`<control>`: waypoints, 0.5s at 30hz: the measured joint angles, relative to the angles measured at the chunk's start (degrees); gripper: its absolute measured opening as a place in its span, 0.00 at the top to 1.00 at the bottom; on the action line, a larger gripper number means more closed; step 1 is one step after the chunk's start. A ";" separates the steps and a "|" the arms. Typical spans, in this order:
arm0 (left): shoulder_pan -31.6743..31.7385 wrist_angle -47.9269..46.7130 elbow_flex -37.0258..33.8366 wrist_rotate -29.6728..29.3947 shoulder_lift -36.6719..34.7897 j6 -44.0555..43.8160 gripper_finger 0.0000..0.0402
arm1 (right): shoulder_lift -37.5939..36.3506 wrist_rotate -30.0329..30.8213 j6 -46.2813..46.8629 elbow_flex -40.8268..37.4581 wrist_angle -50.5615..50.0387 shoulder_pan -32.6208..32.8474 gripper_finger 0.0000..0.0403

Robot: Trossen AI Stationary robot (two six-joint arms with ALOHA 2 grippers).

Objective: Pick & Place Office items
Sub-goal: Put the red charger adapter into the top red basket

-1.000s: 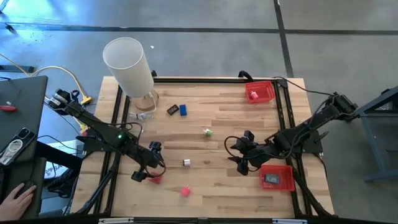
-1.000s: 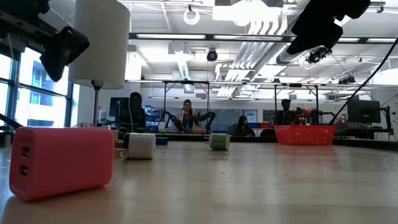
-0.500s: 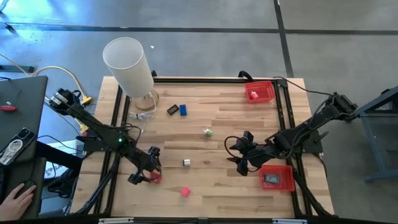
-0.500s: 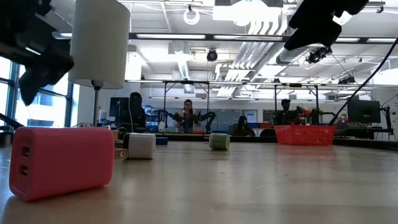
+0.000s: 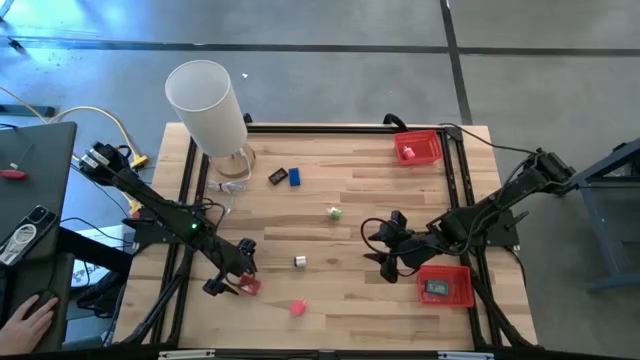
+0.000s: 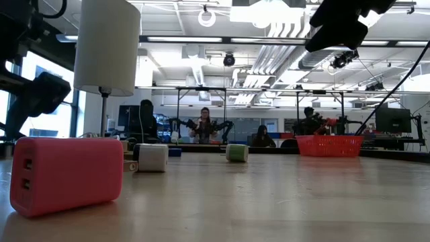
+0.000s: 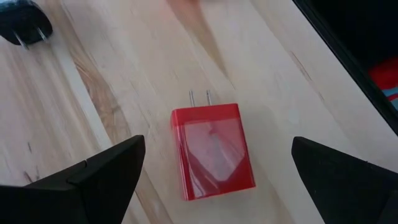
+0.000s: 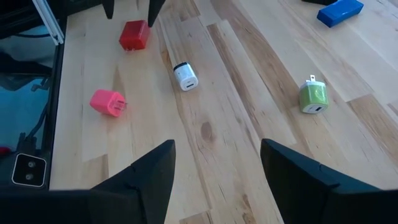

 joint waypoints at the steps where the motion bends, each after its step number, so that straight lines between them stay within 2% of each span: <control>1: 0.00 0.46 -0.31 0.02 0.00 0.00 0.02 | 0.00 0.00 0.00 0.00 0.08 0.00 0.44; 9: -0.84 2.45 -1.30 0.02 0.00 -0.04 0.02 | 0.00 0.00 0.00 0.00 0.08 0.00 0.44; 15: -1.01 2.77 -1.30 0.00 0.00 -3.85 0.02 | 0.00 1.90 0.02 0.00 0.08 -0.02 0.44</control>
